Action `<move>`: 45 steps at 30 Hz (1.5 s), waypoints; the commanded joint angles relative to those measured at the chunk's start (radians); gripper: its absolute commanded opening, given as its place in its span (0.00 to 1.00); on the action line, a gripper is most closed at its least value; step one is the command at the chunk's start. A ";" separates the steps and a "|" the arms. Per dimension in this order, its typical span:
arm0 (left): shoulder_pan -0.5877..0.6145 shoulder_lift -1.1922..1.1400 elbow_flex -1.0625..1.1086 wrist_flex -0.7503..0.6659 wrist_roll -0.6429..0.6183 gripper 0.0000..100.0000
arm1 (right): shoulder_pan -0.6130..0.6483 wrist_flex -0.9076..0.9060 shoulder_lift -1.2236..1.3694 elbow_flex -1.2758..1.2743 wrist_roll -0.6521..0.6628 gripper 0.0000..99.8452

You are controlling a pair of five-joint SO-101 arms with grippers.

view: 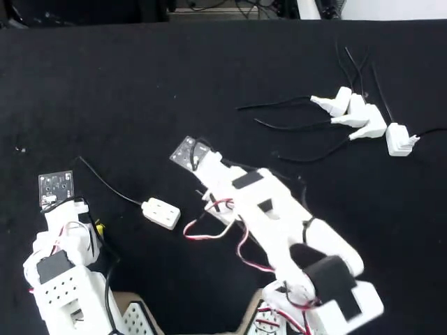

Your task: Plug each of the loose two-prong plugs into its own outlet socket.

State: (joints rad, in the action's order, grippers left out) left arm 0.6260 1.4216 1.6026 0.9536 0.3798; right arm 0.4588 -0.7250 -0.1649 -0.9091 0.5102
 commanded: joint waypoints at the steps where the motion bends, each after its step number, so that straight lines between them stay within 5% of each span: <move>1: 0.004 0.008 -0.008 0.002 0.008 0.25 | -0.006 -0.071 0.021 0.102 -0.012 0.15; 13: 0.004 0.008 -0.008 0.002 0.008 0.25 | -0.035 -0.098 0.102 0.120 0.044 0.15; 17: 0.004 0.008 -0.008 0.002 0.008 0.25 | -0.035 -0.094 0.110 0.128 0.081 0.02; 23: -0.012 0.008 -0.021 0.000 0.008 0.25 | -0.032 -0.127 -0.047 0.130 0.078 0.01; 30: -0.266 0.008 -0.225 -0.005 -0.021 0.25 | 0.006 -0.089 -0.318 0.133 -0.060 0.01; 36: -0.522 0.008 -0.414 -0.014 -0.272 0.25 | 0.087 -0.032 -0.275 0.125 -0.141 0.01; 45: -0.664 0.006 -0.364 -0.212 -0.408 0.25 | 0.198 0.044 -0.274 0.082 -0.216 0.01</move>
State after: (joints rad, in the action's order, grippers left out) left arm 0.0092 1.4216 1.2298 0.8186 -0.0069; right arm 0.6199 -0.7020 -0.4273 -0.8339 0.3092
